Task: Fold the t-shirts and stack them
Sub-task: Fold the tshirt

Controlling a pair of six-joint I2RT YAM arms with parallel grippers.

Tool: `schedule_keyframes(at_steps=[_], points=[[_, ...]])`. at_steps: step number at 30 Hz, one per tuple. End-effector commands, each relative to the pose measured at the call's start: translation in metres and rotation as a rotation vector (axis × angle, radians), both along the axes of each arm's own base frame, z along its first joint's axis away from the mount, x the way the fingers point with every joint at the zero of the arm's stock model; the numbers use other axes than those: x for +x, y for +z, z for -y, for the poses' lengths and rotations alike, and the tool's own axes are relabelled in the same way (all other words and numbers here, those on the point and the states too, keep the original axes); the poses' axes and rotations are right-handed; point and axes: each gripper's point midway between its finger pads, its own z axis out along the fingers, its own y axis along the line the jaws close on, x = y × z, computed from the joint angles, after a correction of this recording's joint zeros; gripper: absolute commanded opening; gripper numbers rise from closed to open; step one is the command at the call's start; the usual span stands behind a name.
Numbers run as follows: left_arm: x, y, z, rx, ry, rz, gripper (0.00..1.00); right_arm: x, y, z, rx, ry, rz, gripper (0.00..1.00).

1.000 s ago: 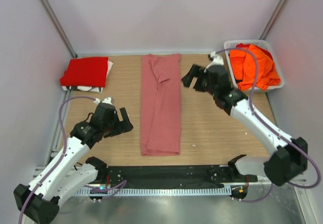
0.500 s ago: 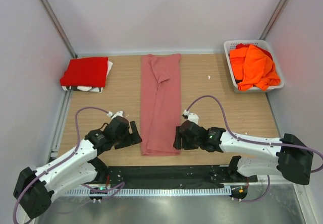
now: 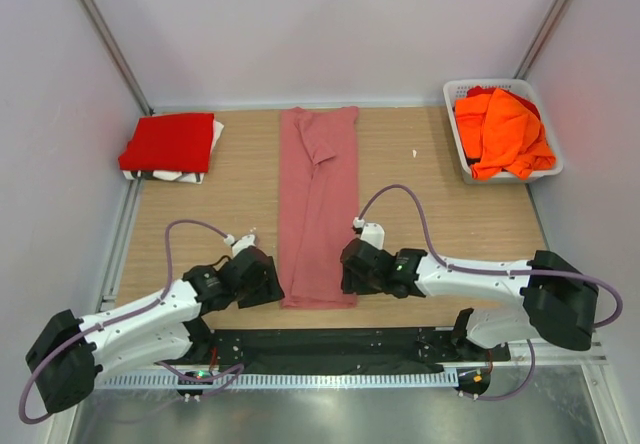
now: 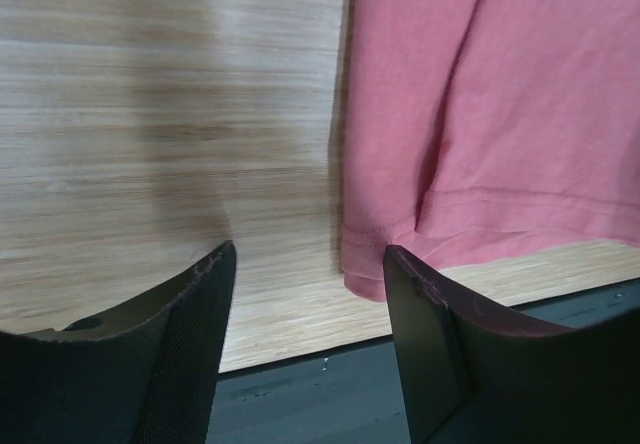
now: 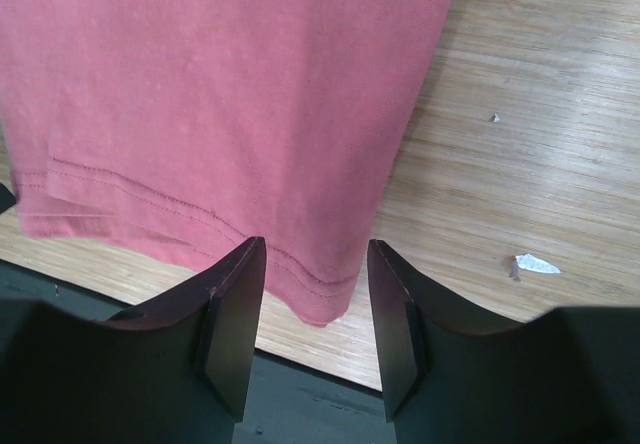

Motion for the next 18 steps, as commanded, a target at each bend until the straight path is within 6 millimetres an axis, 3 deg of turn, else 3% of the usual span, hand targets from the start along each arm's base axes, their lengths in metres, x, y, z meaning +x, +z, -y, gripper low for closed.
schedule_keyframes(at_steps=[1,9,18], points=[[0.005,-0.004,0.004,-0.015,0.032,0.03,0.62,0.012,0.013,-0.009,0.013,-0.024,0.053,0.5],[0.011,-0.008,0.008,-0.035,0.042,0.064,0.62,0.01,0.012,-0.01,0.005,-0.014,0.043,0.48],[0.009,-0.019,0.009,-0.012,0.028,0.05,0.44,0.005,0.007,-0.017,-0.007,0.013,0.028,0.46]])
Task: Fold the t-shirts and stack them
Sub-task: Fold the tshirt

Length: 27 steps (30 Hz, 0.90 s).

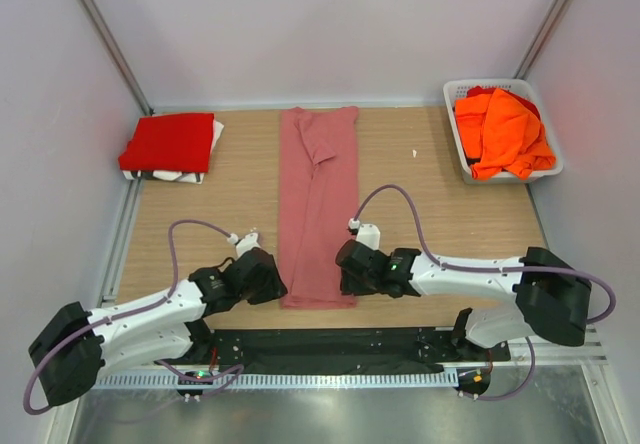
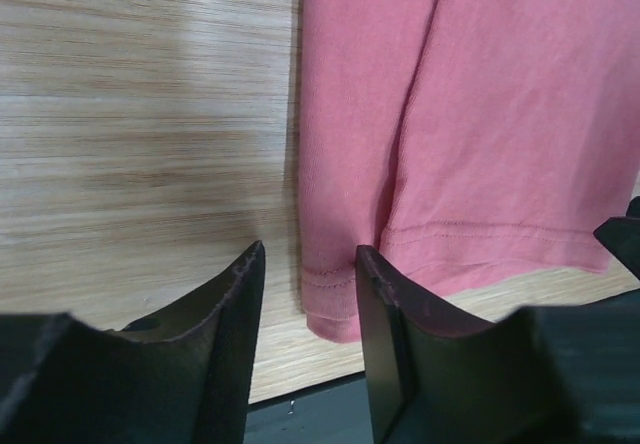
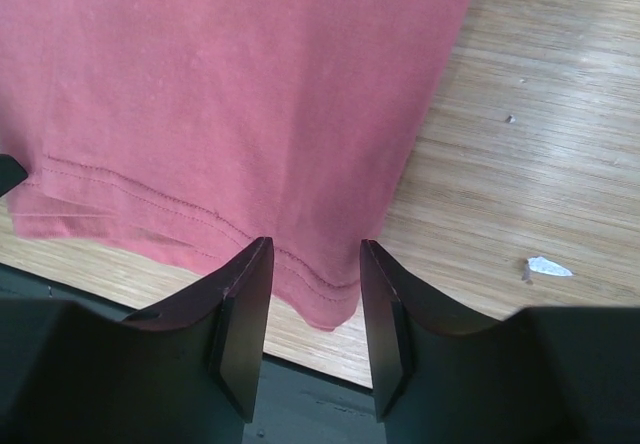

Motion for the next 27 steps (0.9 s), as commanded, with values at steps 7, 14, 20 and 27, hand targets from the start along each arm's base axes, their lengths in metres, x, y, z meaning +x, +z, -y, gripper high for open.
schedule_keyframes(at_steps=[7,14,20,27], points=[[-0.003,-0.016,-0.006,0.038,0.003,-0.007,0.34,0.003,0.001,-0.014,-0.018,0.016,0.019,0.33],[-0.005,-0.021,-0.008,0.044,-0.004,-0.008,0.0,0.004,0.001,-0.005,-0.047,-0.001,0.034,0.01],[-0.006,-0.021,-0.011,0.049,-0.004,-0.005,0.0,0.003,0.009,0.018,-0.065,-0.06,0.061,0.01],[-0.006,-0.02,-0.012,0.05,-0.005,0.0,0.0,-0.01,-0.006,0.046,-0.074,-0.105,0.035,0.01]])
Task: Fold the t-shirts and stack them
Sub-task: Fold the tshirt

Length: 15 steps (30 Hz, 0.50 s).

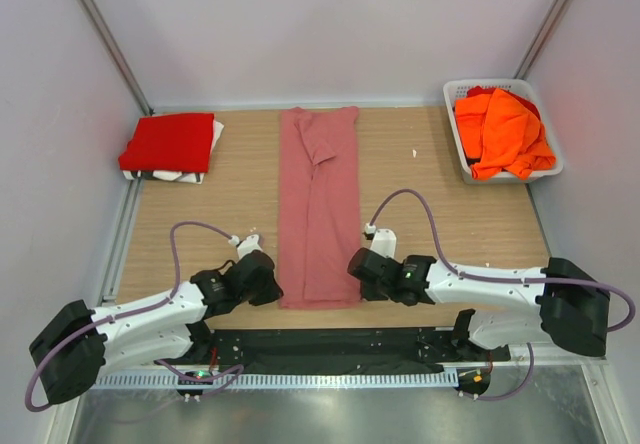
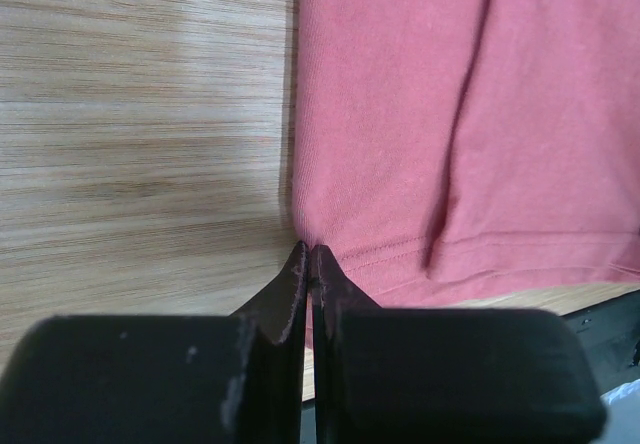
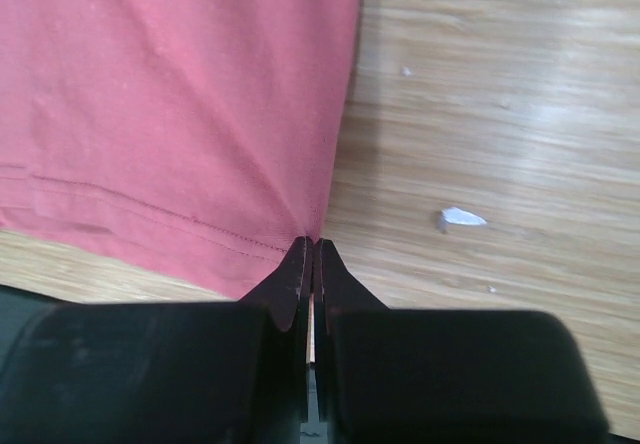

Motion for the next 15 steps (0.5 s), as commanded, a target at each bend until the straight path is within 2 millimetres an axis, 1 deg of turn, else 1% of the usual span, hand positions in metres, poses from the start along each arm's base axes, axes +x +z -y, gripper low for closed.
schedule_keyframes(at_steps=[1,2,3,4,5,7,8,9,10,11,12,13,14,15], points=[[-0.007,-0.013,-0.016,0.071,0.003,-0.018,0.0,-0.005,-0.009,0.018,-0.022,-0.053,0.001,0.01],[-0.007,-0.013,-0.016,0.071,0.005,-0.017,0.0,-0.007,-0.01,0.019,-0.012,-0.064,-0.009,0.01],[-0.007,-0.013,-0.016,0.07,0.004,-0.018,0.0,-0.011,-0.018,0.026,-0.027,-0.068,-0.021,0.01],[-0.007,-0.013,-0.017,0.072,0.004,-0.019,0.0,-0.013,-0.019,0.025,-0.008,-0.072,-0.027,0.01],[-0.007,-0.013,-0.017,0.072,0.005,-0.021,0.0,-0.016,-0.026,0.032,-0.017,-0.08,-0.039,0.01],[-0.008,-0.012,-0.016,0.071,0.004,-0.023,0.0,-0.018,-0.029,0.033,-0.007,-0.083,-0.042,0.02],[-0.008,-0.012,-0.016,0.071,0.005,-0.024,0.0,-0.019,-0.031,0.036,-0.015,-0.086,-0.043,0.06],[-0.009,-0.011,-0.016,0.068,0.004,-0.028,0.02,-0.019,-0.031,0.037,-0.02,-0.089,-0.041,0.25],[-0.009,-0.01,-0.015,0.065,0.002,-0.029,0.04,-0.018,-0.031,0.039,-0.027,-0.093,-0.038,0.33],[-0.009,-0.009,-0.014,0.06,0.002,-0.032,0.12,-0.016,-0.028,0.039,-0.027,-0.098,-0.026,0.41],[-0.012,-0.009,-0.015,0.065,0.0,-0.045,0.17,-0.016,-0.028,0.042,-0.044,-0.101,-0.025,0.53],[-0.012,-0.004,-0.012,0.054,-0.006,-0.049,0.24,-0.015,-0.024,0.042,-0.039,-0.102,-0.017,0.56],[-0.014,0.0,-0.011,0.043,-0.01,-0.047,0.41,-0.013,-0.021,0.043,-0.038,-0.105,-0.009,0.58],[-0.016,0.003,-0.012,0.043,-0.005,-0.056,0.47,-0.013,-0.017,0.045,-0.034,-0.107,0.002,0.59]])
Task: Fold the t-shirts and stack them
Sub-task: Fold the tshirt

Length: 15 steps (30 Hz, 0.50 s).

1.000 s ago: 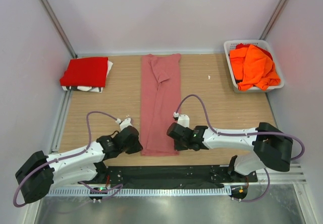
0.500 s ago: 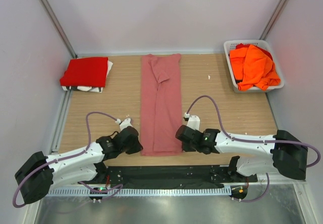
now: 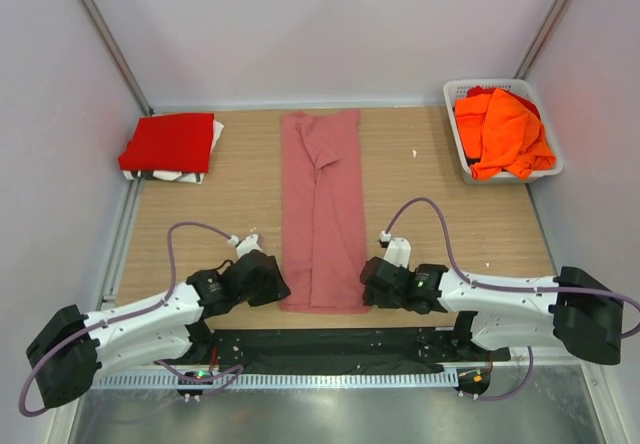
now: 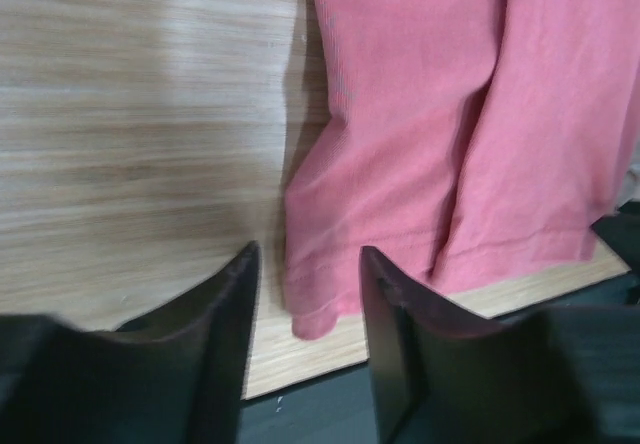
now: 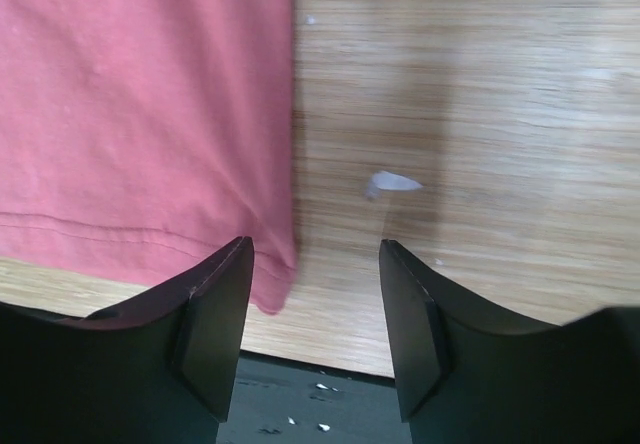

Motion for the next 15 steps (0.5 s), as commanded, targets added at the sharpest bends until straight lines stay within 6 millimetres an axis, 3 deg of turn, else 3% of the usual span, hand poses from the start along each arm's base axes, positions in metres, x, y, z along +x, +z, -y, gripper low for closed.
schedule_keyframes(at_steps=[1,2,6,9,15], points=[[-0.015,0.0,-0.014,0.06,0.001,-0.049,0.52,0.004,0.008,0.017,-0.046,-0.033,0.041,0.6],[-0.016,0.006,-0.013,0.041,-0.001,-0.036,0.57,0.004,0.01,0.018,-0.039,-0.037,0.047,0.6],[-0.019,0.019,-0.018,0.007,0.019,-0.011,0.58,0.001,0.021,0.011,0.054,-0.027,0.057,0.6],[-0.02,0.016,-0.022,-0.006,0.033,-0.002,0.58,-0.004,0.02,0.001,0.134,-0.014,0.043,0.6],[-0.026,0.003,-0.018,-0.032,0.021,-0.035,0.59,-0.024,-0.003,-0.012,0.245,0.008,-0.054,0.59]])
